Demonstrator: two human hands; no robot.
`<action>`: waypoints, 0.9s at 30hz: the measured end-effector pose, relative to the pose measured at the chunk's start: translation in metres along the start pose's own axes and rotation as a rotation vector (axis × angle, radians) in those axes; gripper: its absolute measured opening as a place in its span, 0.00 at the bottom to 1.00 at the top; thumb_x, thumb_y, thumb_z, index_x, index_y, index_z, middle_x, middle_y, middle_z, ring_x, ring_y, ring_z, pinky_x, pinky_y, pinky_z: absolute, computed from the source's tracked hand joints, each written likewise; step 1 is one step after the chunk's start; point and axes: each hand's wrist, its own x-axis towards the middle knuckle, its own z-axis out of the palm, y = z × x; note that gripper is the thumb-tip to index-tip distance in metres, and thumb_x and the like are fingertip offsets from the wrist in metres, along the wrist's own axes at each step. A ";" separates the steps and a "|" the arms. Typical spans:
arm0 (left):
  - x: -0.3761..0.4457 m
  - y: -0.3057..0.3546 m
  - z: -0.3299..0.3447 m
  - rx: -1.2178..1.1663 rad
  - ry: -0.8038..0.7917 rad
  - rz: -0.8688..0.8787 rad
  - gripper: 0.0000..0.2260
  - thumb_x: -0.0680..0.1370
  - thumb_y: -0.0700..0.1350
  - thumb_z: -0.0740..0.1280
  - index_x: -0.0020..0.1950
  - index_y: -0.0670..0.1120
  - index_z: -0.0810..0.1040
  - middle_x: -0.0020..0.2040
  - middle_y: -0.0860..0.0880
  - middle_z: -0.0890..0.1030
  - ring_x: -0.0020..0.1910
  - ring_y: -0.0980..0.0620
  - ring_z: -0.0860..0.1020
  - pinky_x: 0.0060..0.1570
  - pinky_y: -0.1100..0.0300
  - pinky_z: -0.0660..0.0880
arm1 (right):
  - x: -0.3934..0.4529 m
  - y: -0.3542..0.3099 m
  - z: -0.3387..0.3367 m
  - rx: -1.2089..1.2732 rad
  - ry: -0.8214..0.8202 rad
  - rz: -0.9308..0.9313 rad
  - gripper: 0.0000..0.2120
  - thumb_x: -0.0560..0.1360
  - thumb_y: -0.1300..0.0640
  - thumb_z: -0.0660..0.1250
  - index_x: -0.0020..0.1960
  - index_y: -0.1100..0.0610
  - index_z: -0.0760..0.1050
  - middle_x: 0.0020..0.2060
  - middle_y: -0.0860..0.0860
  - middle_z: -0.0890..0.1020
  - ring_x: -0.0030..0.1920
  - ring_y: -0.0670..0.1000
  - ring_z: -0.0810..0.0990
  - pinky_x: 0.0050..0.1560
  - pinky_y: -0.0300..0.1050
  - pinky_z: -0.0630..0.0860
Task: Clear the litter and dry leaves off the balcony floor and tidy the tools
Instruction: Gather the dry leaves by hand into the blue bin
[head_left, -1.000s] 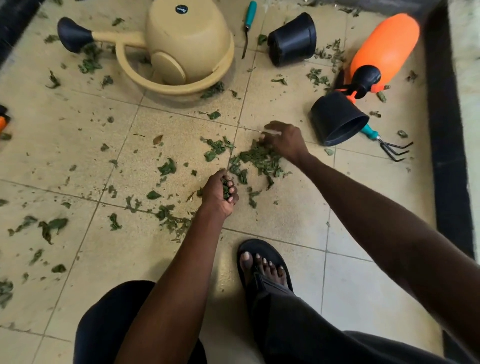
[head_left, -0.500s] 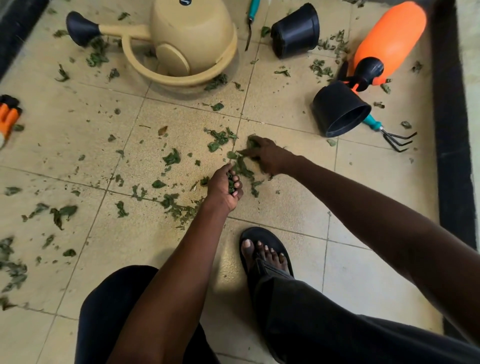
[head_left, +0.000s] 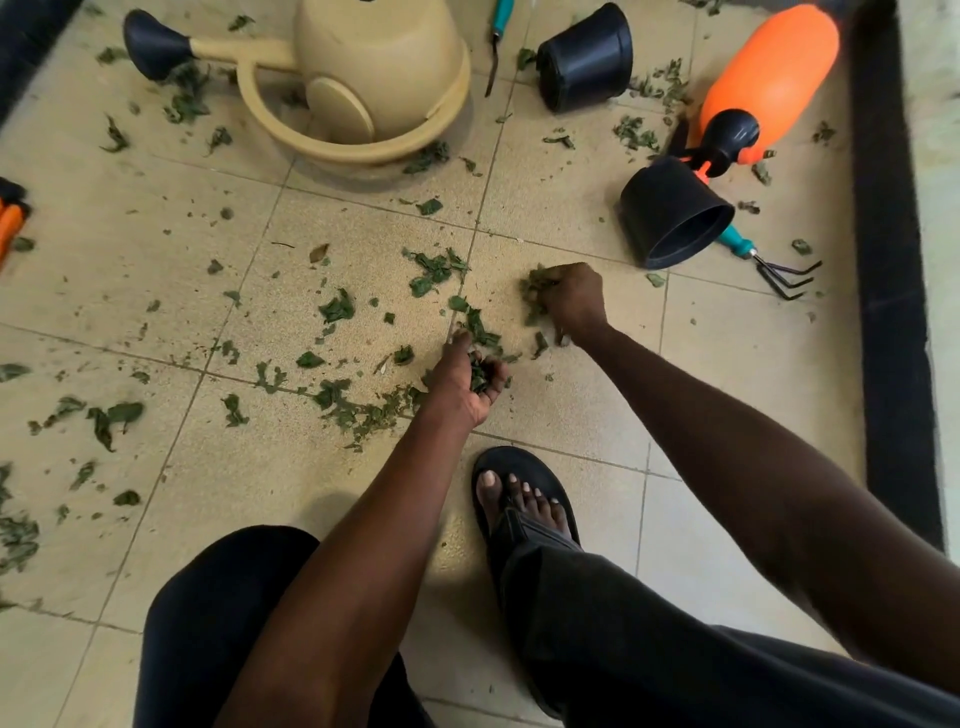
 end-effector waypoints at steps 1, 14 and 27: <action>0.001 -0.001 0.002 0.000 -0.007 0.006 0.15 0.81 0.52 0.64 0.46 0.40 0.74 0.30 0.44 0.78 0.26 0.50 0.79 0.33 0.60 0.80 | -0.004 -0.004 0.001 0.215 -0.002 0.110 0.13 0.71 0.66 0.72 0.56 0.62 0.83 0.48 0.54 0.85 0.44 0.48 0.83 0.43 0.33 0.77; 0.014 0.004 0.010 -0.329 -0.022 0.160 0.18 0.83 0.54 0.58 0.52 0.42 0.80 0.47 0.43 0.82 0.52 0.44 0.81 0.57 0.52 0.77 | -0.096 -0.047 0.044 0.097 -0.210 -0.288 0.16 0.75 0.69 0.62 0.59 0.59 0.81 0.55 0.56 0.83 0.55 0.53 0.80 0.53 0.40 0.74; 0.018 0.015 -0.001 -0.266 -0.107 0.158 0.15 0.69 0.43 0.74 0.54 0.41 0.81 0.50 0.43 0.81 0.53 0.43 0.80 0.63 0.45 0.74 | -0.099 -0.047 0.047 0.043 -0.029 -0.433 0.12 0.74 0.69 0.62 0.52 0.63 0.81 0.42 0.59 0.84 0.37 0.51 0.78 0.36 0.39 0.69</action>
